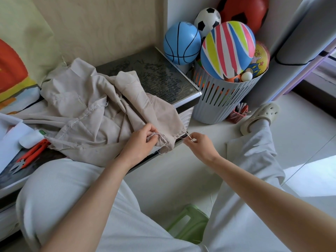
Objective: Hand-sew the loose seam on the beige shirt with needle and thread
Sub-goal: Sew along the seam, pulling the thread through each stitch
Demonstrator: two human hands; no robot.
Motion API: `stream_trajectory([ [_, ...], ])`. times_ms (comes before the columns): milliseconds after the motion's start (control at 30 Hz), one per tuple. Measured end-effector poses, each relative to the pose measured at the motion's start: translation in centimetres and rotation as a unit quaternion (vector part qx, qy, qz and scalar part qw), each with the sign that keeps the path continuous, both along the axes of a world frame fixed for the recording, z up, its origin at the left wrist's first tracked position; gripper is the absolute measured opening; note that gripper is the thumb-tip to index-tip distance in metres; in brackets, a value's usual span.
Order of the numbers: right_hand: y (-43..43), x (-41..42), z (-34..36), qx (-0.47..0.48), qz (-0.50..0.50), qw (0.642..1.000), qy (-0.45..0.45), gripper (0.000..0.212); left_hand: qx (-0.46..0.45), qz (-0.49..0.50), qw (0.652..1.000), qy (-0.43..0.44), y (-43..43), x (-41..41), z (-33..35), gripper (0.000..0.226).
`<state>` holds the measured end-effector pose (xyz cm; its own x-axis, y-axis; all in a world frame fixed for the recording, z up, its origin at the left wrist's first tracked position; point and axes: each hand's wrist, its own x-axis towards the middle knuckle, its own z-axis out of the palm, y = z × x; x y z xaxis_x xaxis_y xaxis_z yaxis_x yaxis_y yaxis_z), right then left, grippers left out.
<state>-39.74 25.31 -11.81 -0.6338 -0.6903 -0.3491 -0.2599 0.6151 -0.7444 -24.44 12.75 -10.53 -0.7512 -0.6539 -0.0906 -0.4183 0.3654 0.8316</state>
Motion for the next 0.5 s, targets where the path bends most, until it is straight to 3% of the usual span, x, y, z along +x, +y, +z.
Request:
stream_trajectory([
  [200,0.8,-1.4,-2.2,0.111,-0.037,0.993,-0.022,0.024,-0.004,-0.002,1.0,-0.006,0.0,0.1,0.0,0.015],
  [300,0.6,-0.7,-1.1,0.029,-0.017,0.999,-0.025,0.012,-0.004,-0.003,1.0,-0.007,0.0,0.0,0.0,0.017],
  [500,-1.5,1.5,2.3,-0.089,0.057,0.991,-0.079,0.022,0.002,-0.006,1.0,-0.003,-0.1,0.1,0.0,0.023],
])
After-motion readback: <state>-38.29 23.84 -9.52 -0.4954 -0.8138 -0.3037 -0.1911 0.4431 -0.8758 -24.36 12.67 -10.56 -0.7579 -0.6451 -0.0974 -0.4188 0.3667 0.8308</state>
